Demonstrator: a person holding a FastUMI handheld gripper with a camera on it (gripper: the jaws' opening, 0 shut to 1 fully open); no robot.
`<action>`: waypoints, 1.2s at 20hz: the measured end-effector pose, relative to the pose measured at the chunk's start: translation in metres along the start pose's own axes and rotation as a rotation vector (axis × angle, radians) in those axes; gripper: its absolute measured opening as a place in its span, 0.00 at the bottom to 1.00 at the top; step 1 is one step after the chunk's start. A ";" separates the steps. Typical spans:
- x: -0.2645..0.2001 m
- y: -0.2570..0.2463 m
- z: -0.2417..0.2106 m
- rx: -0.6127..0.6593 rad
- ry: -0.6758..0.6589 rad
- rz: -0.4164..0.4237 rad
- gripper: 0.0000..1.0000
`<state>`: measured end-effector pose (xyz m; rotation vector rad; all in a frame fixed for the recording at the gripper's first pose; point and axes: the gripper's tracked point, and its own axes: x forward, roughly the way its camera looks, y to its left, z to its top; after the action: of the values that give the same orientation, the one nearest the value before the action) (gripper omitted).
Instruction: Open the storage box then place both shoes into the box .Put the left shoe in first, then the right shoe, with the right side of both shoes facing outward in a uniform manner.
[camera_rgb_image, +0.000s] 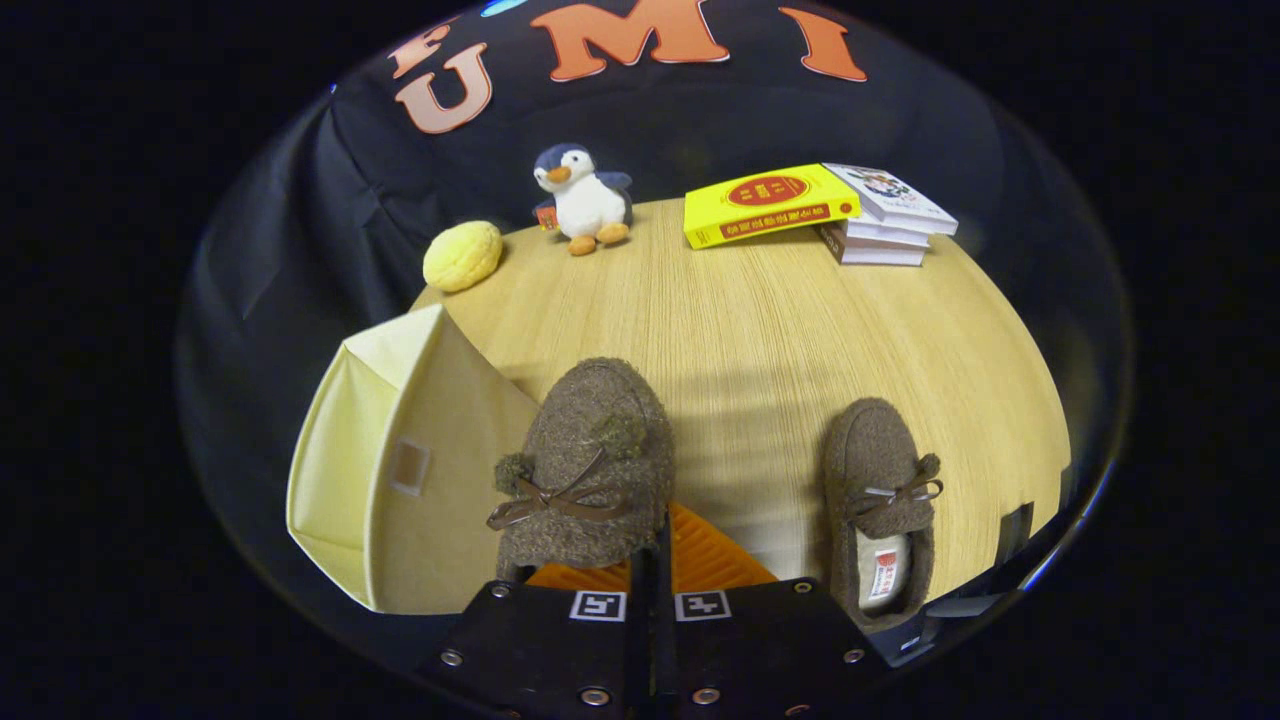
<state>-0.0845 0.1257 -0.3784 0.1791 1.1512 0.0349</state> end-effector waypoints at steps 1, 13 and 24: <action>-0.008 0.010 0.009 0.005 -0.014 0.006 0.04; -0.041 0.161 0.058 0.006 -0.091 0.159 0.03; 0.043 0.221 0.003 -0.100 0.106 0.053 0.04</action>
<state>-0.0495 0.3481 -0.3812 0.1197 1.2470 0.1501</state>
